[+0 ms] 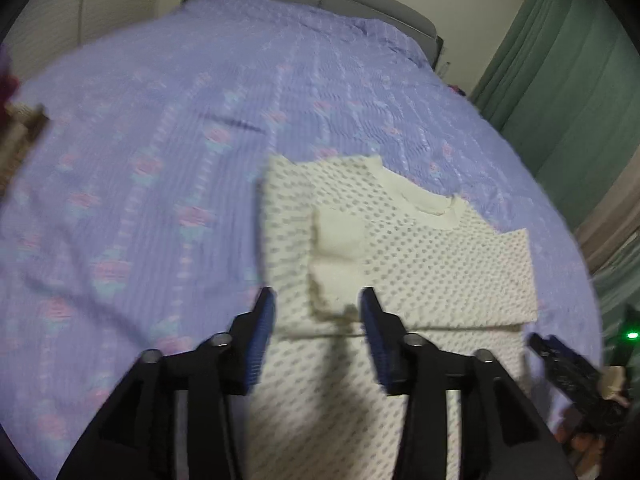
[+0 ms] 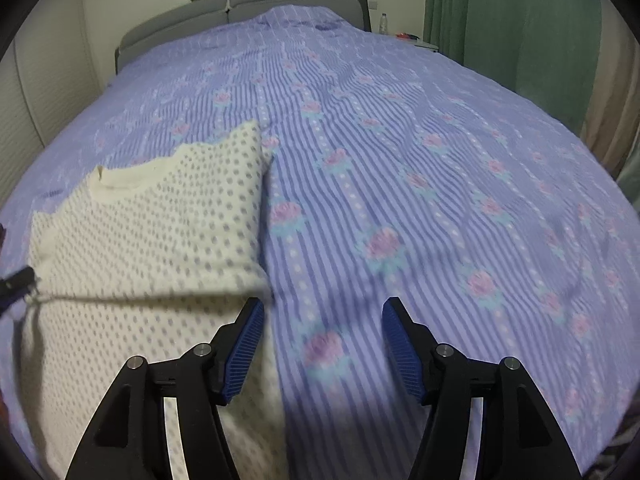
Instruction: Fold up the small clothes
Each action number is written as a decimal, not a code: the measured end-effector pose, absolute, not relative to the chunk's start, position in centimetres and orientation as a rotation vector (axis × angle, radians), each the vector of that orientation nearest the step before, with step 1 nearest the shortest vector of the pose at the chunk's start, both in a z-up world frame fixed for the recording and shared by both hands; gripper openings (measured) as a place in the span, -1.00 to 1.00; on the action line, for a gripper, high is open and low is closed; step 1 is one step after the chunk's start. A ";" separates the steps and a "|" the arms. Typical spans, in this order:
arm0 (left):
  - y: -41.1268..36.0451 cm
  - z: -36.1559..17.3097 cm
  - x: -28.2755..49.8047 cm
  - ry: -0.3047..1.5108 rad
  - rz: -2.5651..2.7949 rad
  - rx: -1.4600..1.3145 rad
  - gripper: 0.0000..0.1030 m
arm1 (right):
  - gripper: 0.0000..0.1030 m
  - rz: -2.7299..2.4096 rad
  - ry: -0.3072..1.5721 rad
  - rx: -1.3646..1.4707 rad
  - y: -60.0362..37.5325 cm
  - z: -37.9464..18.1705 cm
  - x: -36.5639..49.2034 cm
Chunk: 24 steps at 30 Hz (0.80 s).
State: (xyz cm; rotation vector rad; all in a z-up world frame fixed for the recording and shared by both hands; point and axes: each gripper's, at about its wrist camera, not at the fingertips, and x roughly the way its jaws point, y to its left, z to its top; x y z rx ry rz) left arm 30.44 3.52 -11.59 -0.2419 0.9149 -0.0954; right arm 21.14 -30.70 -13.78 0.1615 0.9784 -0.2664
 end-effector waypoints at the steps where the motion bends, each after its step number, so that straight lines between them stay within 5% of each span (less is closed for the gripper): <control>1: 3.8 -10.7 29.3 0.883 -0.041 -0.199 0.12 | 0.20 -0.272 0.979 0.158 -30.8 -13.4 20.4; 14: 7.1 -6.1 15.9 0.782 -0.092 -0.164 0.22 | 0.20 -0.217 0.844 0.204 -29.7 -5.6 8.8; 24: 6.6 -8.8 9.4 0.801 -0.172 -0.107 0.22 | 0.20 -0.145 0.872 0.206 -27.9 -6.8 2.5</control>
